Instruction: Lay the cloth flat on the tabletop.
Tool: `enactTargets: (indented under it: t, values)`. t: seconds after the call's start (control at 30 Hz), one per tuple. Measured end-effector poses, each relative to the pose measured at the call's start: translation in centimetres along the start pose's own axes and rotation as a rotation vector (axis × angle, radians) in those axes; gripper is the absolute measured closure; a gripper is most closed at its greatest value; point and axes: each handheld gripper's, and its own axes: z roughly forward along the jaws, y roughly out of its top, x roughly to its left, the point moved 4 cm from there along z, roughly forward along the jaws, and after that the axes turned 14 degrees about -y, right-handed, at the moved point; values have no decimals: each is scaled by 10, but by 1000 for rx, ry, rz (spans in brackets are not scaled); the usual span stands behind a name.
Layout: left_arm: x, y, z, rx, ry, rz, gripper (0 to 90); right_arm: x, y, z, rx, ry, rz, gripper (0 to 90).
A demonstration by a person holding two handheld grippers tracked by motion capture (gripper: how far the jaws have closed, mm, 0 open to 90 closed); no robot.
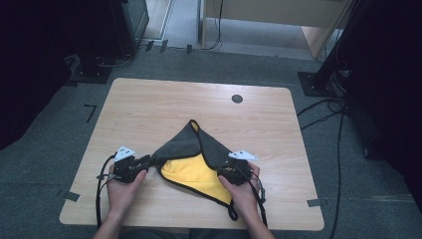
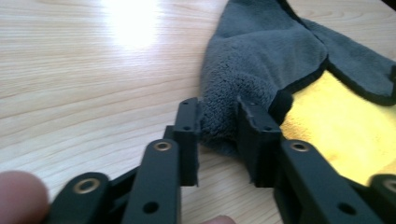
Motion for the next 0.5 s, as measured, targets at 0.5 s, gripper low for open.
enactTargets:
  t: [0.5]
  values:
    - [26,0,-23,-100,39,-48,497,-30,10,15,-55,-127,-133,562]
